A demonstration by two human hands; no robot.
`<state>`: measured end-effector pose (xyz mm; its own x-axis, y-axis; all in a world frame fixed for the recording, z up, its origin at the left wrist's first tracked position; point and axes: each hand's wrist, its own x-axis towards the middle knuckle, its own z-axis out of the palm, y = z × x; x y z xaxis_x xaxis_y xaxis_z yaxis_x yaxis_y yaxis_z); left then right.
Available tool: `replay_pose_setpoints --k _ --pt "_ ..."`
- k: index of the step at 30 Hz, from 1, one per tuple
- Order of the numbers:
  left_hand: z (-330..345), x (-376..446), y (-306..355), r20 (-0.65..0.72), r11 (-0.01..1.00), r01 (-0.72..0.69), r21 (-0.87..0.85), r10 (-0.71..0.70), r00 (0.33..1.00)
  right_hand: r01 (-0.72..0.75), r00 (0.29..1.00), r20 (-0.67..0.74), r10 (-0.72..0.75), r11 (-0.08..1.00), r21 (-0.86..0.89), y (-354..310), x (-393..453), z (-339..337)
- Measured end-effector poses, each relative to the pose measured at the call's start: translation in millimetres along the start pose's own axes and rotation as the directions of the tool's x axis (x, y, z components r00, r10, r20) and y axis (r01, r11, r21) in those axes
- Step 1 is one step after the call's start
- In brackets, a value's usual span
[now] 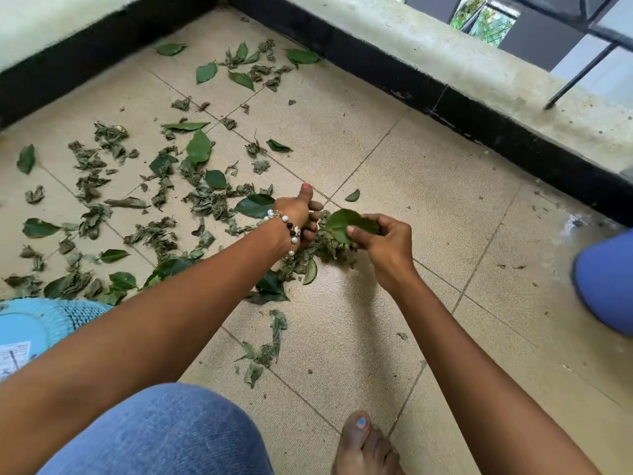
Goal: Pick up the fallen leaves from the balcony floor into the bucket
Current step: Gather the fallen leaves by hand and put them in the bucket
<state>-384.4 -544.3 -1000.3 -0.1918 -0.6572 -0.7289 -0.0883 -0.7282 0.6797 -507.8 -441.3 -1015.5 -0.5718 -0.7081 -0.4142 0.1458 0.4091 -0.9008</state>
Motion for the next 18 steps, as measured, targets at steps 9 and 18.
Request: replay_pose_setpoints --k 9,18 --pt "18 -10 12 0.261 0.995 0.013 0.094 -0.038 0.965 0.13 0.991 0.0 -0.131 0.987 0.092 -31 -5 33" --pt "1 -1 13 -0.039 0.987 0.062 -0.146 -0.069 0.997 0.391 0.877 0.401 -0.266 0.88 -0.269 -42 -7 30"
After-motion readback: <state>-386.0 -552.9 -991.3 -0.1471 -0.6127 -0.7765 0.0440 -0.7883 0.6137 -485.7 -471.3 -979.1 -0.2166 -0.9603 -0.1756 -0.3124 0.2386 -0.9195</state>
